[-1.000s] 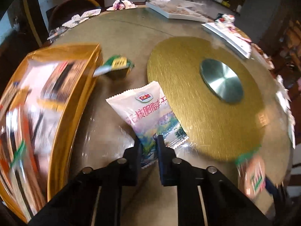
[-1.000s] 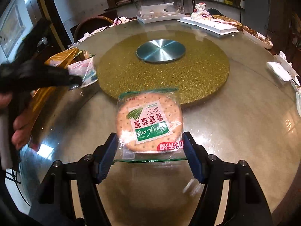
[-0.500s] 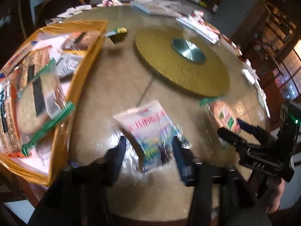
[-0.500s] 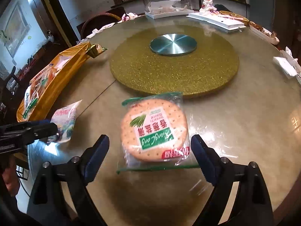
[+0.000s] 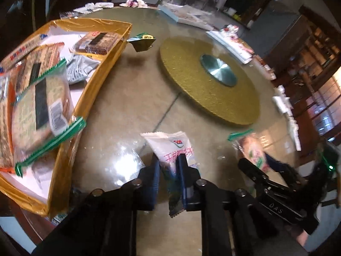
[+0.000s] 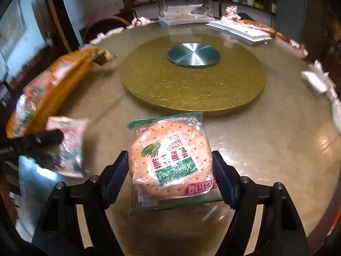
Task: Organize snacks
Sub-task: 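Carry both held items over the cardboard box and open both grippers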
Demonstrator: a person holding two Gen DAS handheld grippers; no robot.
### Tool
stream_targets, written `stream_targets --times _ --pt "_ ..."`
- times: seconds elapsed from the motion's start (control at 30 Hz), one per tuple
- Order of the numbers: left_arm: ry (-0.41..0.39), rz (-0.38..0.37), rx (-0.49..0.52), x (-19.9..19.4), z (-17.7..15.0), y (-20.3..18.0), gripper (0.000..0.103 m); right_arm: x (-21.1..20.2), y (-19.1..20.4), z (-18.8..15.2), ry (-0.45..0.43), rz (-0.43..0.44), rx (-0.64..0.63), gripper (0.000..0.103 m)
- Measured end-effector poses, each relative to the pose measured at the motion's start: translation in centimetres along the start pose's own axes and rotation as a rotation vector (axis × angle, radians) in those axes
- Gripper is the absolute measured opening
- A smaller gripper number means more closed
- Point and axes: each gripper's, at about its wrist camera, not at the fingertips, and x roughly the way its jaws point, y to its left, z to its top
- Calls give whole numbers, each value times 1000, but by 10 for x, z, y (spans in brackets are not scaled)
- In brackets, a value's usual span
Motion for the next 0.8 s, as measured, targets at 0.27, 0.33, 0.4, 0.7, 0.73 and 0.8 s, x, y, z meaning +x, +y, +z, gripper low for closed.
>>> stream_targets --times 0.27,0.33,0.4,0.7,0.73,0.8 --pt "-65 -102 -33 -45 -4 16 10 -23 35 16 -83 112 -5 77" --pt "-109 -109 -36 -66 -1 22 10 -29 51 23 -104 139 -23 77" --pt "-159 -115 -47 -87 4 33 10 -32 68 30 -119 186 -41 77" --pt "-335 -10 -112 -134 79 110 10 3 158 87 -94 358 -117 77" --pt "-330 -5 -131 -131 92 122 10 10 168 95 -88 369 -116 77" --pt "-319 0 -152 -126 107 136 10 22 183 108 -83 373 -117 77"
